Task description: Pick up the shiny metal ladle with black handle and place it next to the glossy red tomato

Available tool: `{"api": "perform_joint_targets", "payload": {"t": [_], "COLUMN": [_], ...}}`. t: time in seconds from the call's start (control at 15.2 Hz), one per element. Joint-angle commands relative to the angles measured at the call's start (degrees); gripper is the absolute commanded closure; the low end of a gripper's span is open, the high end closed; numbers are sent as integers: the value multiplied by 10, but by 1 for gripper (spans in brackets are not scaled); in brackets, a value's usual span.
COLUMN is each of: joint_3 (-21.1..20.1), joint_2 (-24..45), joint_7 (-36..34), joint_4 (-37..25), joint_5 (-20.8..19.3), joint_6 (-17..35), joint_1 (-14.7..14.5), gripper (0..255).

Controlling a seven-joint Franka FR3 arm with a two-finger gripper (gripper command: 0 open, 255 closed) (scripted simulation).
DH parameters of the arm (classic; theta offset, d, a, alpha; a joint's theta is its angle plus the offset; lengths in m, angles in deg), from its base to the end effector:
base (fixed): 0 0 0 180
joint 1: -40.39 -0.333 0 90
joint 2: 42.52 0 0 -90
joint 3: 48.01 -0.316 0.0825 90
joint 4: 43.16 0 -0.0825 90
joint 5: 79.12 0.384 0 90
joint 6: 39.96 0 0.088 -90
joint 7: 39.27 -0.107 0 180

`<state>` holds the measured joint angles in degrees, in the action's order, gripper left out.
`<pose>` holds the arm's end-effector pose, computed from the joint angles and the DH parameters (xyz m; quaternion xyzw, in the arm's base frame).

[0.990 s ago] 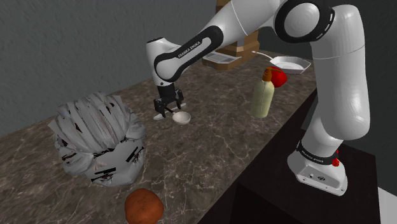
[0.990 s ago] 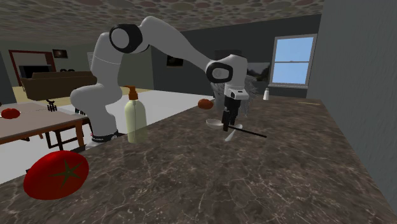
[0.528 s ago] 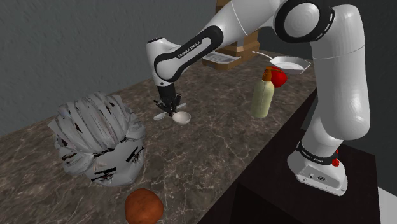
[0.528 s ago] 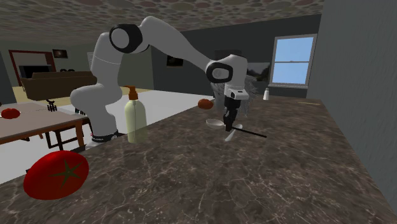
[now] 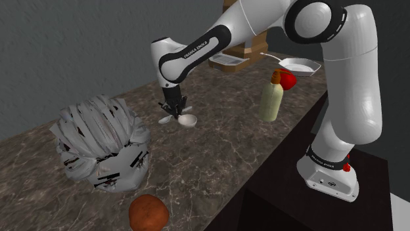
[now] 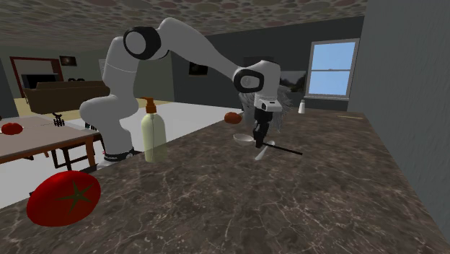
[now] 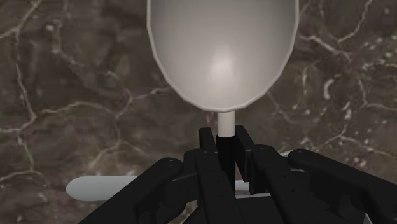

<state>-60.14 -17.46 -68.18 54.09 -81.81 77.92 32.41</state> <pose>0.6220 0.2107 0.3408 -0.9965 0.0732 0.0407 0.0084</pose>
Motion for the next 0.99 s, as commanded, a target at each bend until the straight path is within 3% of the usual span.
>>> {"api": "perform_joint_targets", "payload": {"t": [0.0, 0.92], "joint_3": [-1, -4], "joint_2": [-6, -40], "joint_7": [0, 2], "joint_4": [-7, -68], "joint_5": [1, 9], "joint_6": [-13, -106], "joint_1": [0, 2], "gripper": [255, 255]}}
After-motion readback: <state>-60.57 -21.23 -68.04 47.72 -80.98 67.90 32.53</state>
